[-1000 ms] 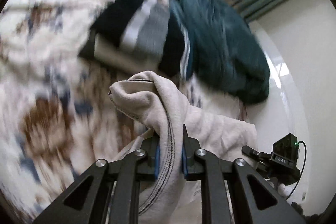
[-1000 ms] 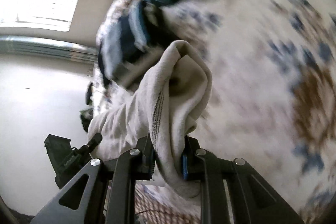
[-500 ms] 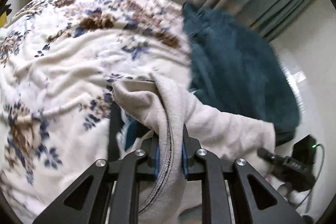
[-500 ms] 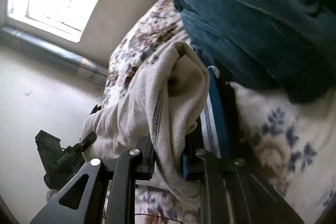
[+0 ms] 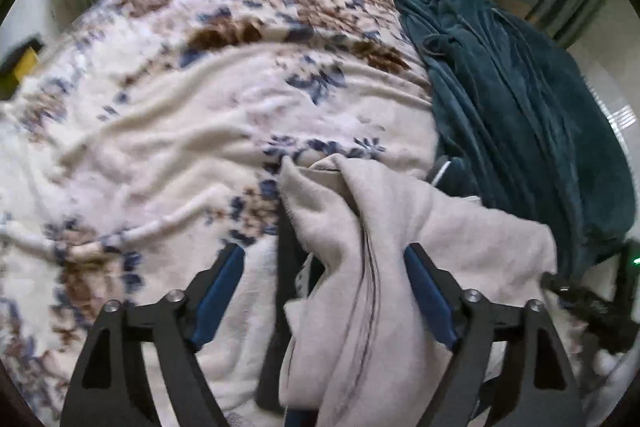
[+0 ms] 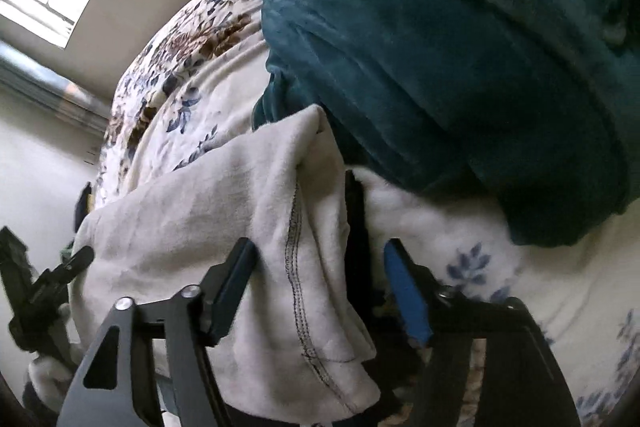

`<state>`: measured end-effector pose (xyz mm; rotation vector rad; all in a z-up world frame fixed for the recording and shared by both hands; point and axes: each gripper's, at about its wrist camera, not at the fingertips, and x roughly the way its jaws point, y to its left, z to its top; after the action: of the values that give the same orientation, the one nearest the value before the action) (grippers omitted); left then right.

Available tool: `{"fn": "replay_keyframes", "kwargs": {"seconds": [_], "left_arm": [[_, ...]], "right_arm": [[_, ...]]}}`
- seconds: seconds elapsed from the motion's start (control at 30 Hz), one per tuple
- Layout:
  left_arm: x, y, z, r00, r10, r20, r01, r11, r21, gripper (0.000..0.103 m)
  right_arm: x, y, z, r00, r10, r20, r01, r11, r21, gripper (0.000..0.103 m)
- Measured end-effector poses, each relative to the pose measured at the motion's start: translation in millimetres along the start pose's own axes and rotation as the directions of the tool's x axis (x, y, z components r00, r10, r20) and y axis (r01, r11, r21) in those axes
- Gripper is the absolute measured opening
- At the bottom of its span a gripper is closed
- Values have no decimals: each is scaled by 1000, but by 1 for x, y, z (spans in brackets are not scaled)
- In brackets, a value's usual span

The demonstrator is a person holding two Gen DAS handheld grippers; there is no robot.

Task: Fold small clothes
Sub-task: 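Lift the folded shirt with both grippers and carry it onto the striped clothes stack, then open both grippers and release the shirt on the stack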

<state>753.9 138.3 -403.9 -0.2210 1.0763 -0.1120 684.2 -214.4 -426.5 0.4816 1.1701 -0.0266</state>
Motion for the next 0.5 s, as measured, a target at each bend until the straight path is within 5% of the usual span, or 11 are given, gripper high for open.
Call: {"fn": "replay_keyframes", "kwargs": {"seconds": [0.1, 0.23, 0.5], "left_arm": [[-22, -19, -22, 991, 113, 64, -117, 992, 53, 95], [-42, -38, -59, 974, 216, 74, -220, 974, 51, 99], [-102, -71, -105, 969, 231, 83, -237, 969, 71, 99]], "right_arm": [[-27, 22, -20, 982, -159, 102, 168, 982, -88, 103], [-54, 39, -57, 952, -269, 144, 291, 944, -159, 103], [-121, 54, -100, 932, -303, 200, 338, 925, -172, 103]]}}
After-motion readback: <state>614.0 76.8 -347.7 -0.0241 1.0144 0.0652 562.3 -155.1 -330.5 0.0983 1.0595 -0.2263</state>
